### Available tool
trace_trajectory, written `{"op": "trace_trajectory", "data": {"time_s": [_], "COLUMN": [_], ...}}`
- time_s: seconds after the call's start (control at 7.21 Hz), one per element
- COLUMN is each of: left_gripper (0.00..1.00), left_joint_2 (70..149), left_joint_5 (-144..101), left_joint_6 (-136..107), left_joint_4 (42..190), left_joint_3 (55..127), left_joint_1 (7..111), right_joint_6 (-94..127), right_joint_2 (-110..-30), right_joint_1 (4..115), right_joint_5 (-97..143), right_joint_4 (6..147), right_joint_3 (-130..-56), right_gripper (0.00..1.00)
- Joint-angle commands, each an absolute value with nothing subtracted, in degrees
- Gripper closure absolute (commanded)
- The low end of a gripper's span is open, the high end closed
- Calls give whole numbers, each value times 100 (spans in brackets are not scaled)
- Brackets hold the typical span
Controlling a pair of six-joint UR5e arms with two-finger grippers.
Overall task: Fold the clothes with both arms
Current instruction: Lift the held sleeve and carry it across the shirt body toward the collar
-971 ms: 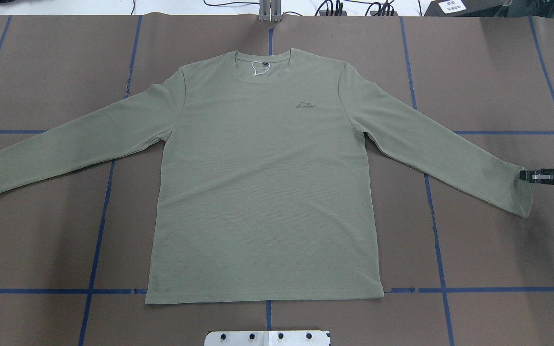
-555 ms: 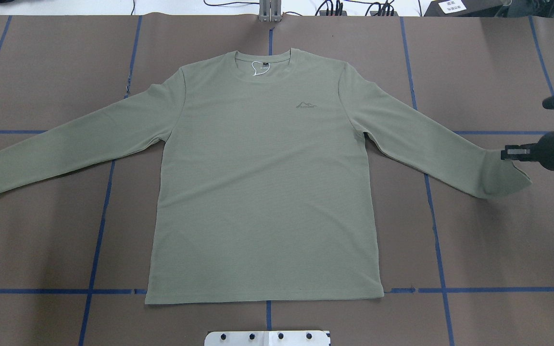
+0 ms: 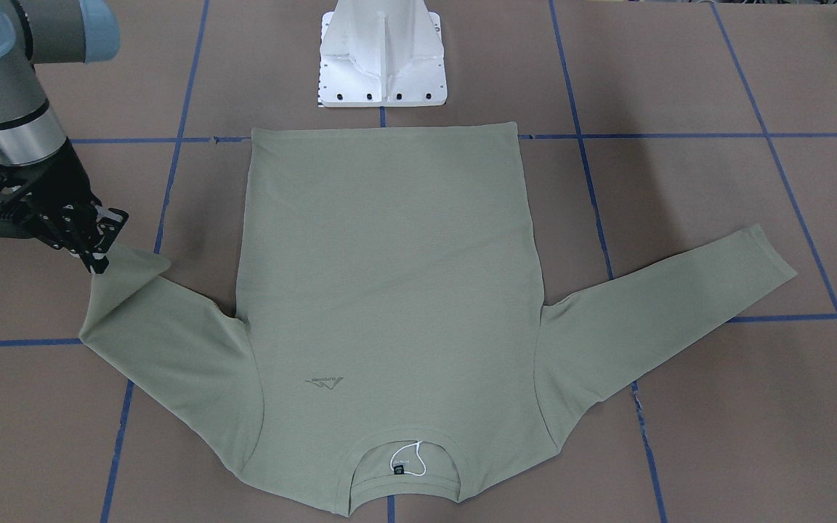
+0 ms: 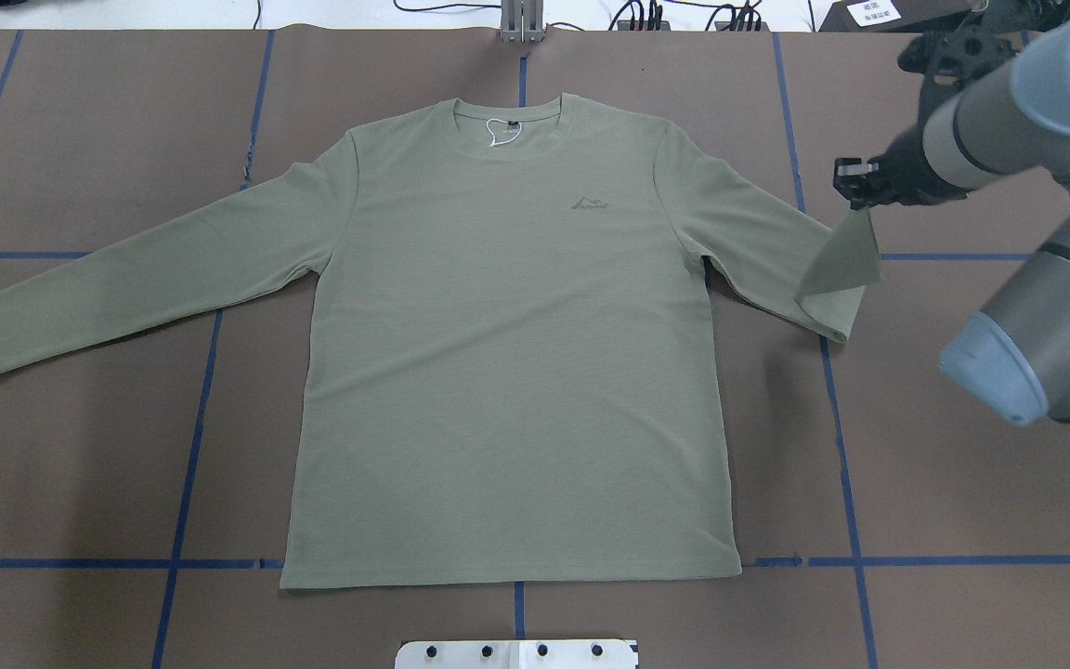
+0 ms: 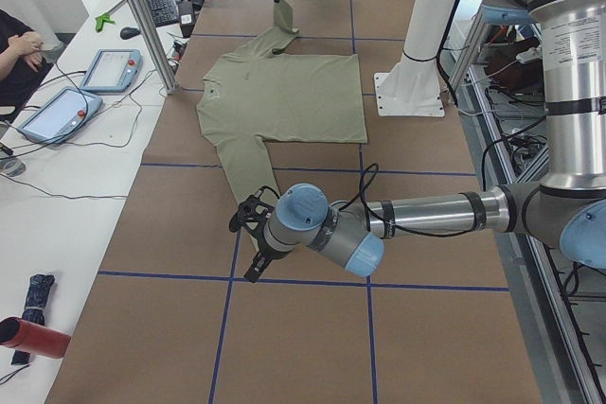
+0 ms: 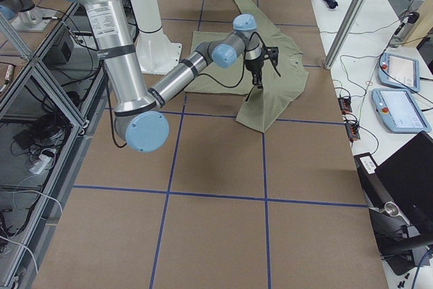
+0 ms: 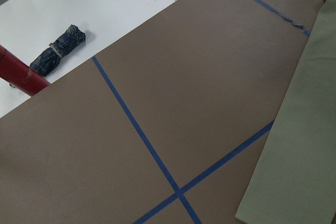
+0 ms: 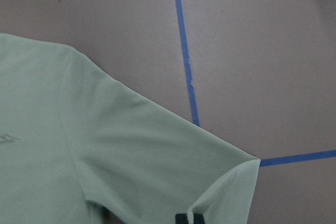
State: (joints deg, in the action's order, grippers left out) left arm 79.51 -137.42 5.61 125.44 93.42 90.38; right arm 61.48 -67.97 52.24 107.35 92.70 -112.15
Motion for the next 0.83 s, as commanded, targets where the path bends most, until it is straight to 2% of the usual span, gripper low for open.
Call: {"op": "trace_trajectory", "data": {"time_s": [0.0, 0.28, 0.69], "left_gripper": [0, 0, 0], "left_joint_2": [7919, 7919, 7919], "left_joint_5": [-13808, -13773, -13755], "left_joint_6": [554, 554, 545], "left_joint_4": [12437, 12437, 12437], "left_joint_3": [9369, 9369, 9369], "left_joint_1": [9044, 9044, 9044], "right_joint_6": [7315, 8345, 8569], "right_joint_2": [-5498, -4348, -2545], "right_joint_1": [5081, 4530, 3843], "right_joint_5": [10382, 9236, 8309], "right_joint_4": [10238, 10274, 10231], "right_joint_3": [-11040, -10104, -8083], "right_gripper": [100, 100, 100]}}
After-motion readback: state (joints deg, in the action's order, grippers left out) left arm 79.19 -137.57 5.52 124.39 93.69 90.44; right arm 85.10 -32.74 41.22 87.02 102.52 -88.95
